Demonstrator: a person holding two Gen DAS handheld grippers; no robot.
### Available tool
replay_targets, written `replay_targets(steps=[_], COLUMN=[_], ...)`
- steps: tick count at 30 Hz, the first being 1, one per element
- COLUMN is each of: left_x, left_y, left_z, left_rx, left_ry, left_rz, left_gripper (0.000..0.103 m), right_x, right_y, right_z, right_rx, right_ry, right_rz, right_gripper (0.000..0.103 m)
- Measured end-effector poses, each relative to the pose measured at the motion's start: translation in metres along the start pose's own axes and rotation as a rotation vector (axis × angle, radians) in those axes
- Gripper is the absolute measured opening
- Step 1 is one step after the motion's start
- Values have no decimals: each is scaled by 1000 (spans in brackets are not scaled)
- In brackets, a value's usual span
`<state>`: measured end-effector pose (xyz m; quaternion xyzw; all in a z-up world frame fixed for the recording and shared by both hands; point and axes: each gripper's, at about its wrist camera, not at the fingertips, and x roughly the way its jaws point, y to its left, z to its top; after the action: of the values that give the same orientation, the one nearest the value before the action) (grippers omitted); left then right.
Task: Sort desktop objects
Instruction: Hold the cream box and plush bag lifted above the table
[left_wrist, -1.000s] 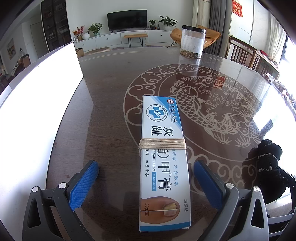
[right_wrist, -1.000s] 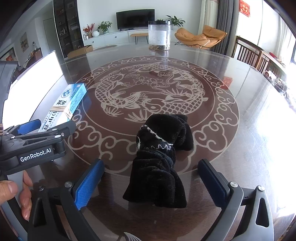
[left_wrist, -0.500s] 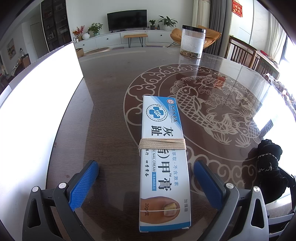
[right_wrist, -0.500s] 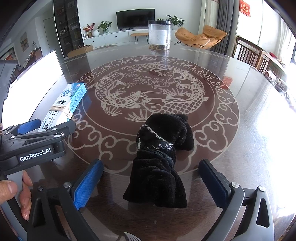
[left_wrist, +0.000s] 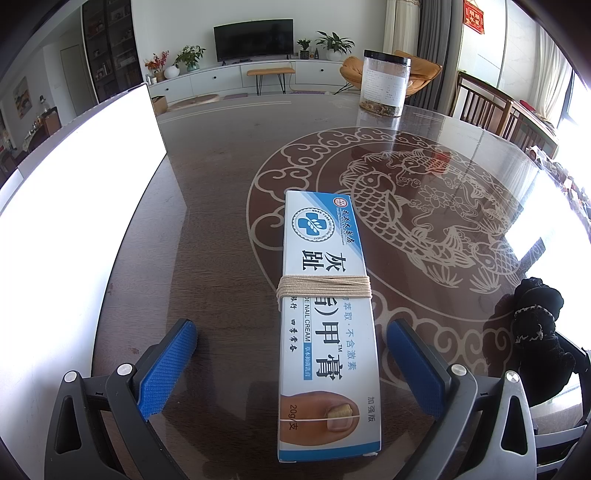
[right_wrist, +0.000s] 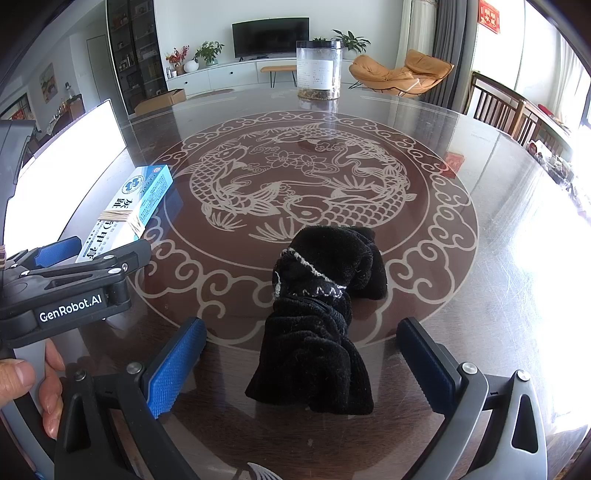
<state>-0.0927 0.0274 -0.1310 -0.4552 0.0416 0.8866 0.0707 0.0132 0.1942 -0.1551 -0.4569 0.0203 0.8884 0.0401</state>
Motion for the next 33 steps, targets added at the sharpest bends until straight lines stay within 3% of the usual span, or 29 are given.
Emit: replay_targets(steps=[29,33], left_x=[0,2], left_y=[0,0], left_z=[0,2], left_rx=[0,4], left_ry=[0,6], left_rz=[0,-9], left_gripper=[103,103], right_x=[0,-6], right_y=[0,-21], right_z=[0,2], right_rx=[3,103], right_ry=[-1,-8], right_rz=[2,121], right_gripper=[103,103])
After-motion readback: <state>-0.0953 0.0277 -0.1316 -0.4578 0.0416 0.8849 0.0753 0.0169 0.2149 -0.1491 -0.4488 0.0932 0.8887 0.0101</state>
